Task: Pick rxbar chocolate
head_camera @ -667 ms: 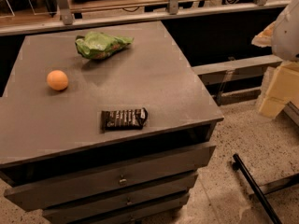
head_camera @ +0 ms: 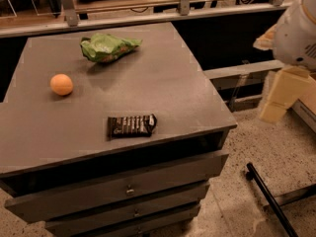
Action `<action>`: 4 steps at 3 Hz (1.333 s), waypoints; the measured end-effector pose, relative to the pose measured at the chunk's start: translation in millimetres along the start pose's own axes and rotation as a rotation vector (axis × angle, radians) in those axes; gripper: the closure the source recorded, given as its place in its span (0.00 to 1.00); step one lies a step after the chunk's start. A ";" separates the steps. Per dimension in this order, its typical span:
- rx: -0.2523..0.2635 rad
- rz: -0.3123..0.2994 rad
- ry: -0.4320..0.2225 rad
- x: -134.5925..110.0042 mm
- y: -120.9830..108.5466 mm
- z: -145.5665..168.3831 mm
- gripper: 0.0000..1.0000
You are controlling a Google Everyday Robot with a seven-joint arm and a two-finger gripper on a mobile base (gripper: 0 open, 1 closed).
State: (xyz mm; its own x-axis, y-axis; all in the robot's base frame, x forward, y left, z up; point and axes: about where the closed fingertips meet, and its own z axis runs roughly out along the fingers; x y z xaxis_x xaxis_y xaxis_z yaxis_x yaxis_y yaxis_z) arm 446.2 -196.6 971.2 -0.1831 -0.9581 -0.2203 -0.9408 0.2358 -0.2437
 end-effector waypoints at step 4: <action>-0.185 -0.331 -0.046 -182.1 43.6 111.4 0.00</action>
Offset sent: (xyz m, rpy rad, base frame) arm 0.0319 0.1836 -0.0727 -0.0027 0.1163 0.3448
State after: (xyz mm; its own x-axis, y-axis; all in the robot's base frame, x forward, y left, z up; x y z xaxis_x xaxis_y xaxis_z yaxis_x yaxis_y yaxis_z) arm 470.3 6.3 895.4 0.1483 -0.9682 -0.2013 -0.9832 -0.1224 -0.1355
